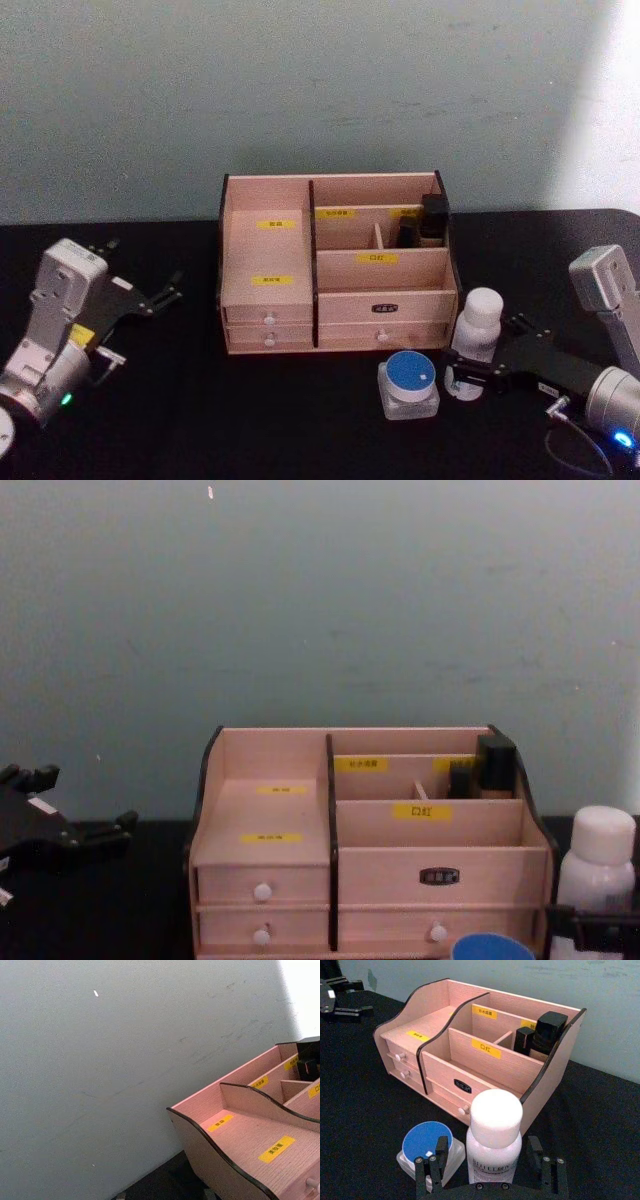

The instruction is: Pick up the facial cleanser and watermelon frost from the table and place them into the tiered storage box.

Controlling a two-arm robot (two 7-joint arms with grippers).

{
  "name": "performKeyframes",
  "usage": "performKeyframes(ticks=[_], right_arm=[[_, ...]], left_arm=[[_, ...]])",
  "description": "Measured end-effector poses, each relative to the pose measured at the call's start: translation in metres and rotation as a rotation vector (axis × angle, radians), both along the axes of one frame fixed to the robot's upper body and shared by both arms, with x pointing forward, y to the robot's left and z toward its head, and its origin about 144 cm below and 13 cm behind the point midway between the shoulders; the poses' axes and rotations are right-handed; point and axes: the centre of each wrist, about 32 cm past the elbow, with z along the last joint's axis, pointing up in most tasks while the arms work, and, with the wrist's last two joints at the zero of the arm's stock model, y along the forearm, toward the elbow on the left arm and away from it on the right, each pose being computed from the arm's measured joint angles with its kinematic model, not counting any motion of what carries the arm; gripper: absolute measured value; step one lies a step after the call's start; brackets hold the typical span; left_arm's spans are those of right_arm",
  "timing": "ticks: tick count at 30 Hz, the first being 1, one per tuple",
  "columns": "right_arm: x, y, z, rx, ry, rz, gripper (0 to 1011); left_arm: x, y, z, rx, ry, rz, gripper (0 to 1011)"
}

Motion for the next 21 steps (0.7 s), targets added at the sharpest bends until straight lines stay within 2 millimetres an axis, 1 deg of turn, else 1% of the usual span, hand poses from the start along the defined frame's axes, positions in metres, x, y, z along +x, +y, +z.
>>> performKeyframes(ticks=[9,10,11,12,14,15,17,18,19,21], right_arm=[[-0.0001,-0.0002,0.0002,0.0,0.0,0.0,996],[-0.0001,-0.0003,0.0002,0.0,0.0,0.0,961],[-0.0001,-0.0003,0.0002,0.0,0.0,0.0,951],[-0.0001,-0.0003,0.0002,0.001,0.0,0.0,911],[-0.0001,-0.0004,0.0002,0.001,0.0,0.0,882],[-0.0002,-0.0004,0.0002,0.001,0.0,0.0,836],[-0.0002,-0.0005,0.0003,0.001,0.0,0.0,787],[-0.0002,-0.0005,0.0003,0.001,0.0,0.0,787],[-0.0002,-0.0006,0.0003,0.001,0.0,0.0,722],[-0.0003,-0.0006,0.0002,0.001,0.0,0.0,665]], left_arm=[[0.0,0.0,-0.0001,0.0,0.0,0.0,1001],[0.0,0.0,0.0,0.0,0.0,0.0,1001],[0.0,0.0,0.0,0.0,0.0,0.0,1002],[0.0,0.0,0.0,0.0,0.0,0.0,1001],[0.0,0.0,0.0,0.0,0.0,0.0,1001],[0.0,0.0,0.0,0.0,0.0,0.0,1001],[0.0,0.0,0.0,0.0,0.0,0.0,1001],[0.0,0.0,0.0,0.0,0.0,0.0,1002],[0.0,0.0,0.0,0.0,0.0,0.0,1001],[0.0,0.0,-0.0001,0.0,0.0,0.0,1001]])
